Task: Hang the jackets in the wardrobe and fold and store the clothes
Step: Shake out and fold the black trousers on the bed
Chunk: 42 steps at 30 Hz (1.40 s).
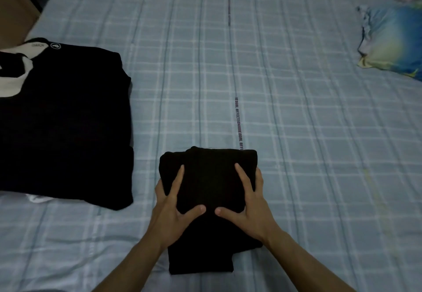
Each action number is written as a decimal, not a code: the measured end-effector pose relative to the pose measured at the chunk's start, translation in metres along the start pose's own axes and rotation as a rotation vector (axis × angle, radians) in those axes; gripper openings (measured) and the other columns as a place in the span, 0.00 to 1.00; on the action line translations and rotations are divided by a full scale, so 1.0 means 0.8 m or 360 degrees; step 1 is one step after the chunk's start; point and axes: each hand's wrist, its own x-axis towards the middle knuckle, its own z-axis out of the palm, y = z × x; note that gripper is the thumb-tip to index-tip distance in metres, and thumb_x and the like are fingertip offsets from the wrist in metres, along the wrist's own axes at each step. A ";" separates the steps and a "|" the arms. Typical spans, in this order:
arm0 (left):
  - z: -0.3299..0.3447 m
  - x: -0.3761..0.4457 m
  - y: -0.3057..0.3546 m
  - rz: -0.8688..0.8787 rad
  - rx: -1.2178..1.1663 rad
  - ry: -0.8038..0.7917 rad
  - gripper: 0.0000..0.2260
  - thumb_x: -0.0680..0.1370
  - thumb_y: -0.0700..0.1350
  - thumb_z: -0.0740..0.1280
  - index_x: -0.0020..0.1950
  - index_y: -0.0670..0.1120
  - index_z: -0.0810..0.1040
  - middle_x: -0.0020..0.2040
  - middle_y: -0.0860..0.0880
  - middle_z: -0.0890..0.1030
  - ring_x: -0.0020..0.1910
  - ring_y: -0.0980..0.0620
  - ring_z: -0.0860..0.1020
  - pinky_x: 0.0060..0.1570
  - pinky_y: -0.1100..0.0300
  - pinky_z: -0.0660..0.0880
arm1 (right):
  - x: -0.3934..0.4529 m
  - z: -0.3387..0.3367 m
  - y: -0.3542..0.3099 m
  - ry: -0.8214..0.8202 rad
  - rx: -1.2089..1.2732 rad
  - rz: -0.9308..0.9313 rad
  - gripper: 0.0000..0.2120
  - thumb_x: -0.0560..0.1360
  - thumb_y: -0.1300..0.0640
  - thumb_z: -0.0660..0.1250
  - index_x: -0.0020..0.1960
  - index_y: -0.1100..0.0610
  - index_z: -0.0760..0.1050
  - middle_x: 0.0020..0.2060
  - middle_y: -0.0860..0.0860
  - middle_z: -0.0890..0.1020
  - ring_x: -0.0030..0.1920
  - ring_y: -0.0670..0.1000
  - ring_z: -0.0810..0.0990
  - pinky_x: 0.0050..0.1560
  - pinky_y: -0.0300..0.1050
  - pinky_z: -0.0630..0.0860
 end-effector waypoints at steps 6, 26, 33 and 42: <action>-0.023 -0.028 0.021 -0.0005 -0.0116 0.0081 0.48 0.66 0.65 0.75 0.75 0.74 0.45 0.76 0.53 0.54 0.74 0.54 0.61 0.70 0.62 0.60 | -0.006 -0.019 -0.040 -0.0048 0.0025 -0.0098 0.54 0.61 0.34 0.78 0.75 0.29 0.46 0.77 0.42 0.40 0.76 0.48 0.57 0.72 0.51 0.68; -0.390 -0.430 0.119 0.0136 -0.0122 0.1260 0.47 0.67 0.58 0.78 0.77 0.70 0.52 0.75 0.50 0.58 0.71 0.54 0.64 0.67 0.59 0.64 | -0.193 0.018 -0.555 -0.0283 -0.0139 -0.1075 0.53 0.61 0.36 0.79 0.74 0.27 0.47 0.78 0.46 0.39 0.78 0.55 0.55 0.74 0.54 0.64; -0.462 -0.647 0.081 0.0108 -0.0075 0.1801 0.51 0.68 0.57 0.78 0.76 0.72 0.43 0.77 0.55 0.56 0.74 0.56 0.59 0.73 0.52 0.61 | -0.329 0.113 -0.697 -0.0526 -0.0122 -0.1498 0.53 0.62 0.39 0.80 0.75 0.29 0.47 0.78 0.47 0.38 0.77 0.51 0.54 0.70 0.43 0.60; -0.480 -0.837 0.016 -0.0261 -0.0060 0.2205 0.43 0.70 0.59 0.75 0.73 0.77 0.50 0.77 0.51 0.55 0.74 0.47 0.63 0.69 0.51 0.65 | -0.449 0.255 -0.792 -0.0901 0.0027 -0.1965 0.53 0.61 0.38 0.80 0.76 0.34 0.50 0.76 0.41 0.45 0.71 0.41 0.58 0.69 0.40 0.64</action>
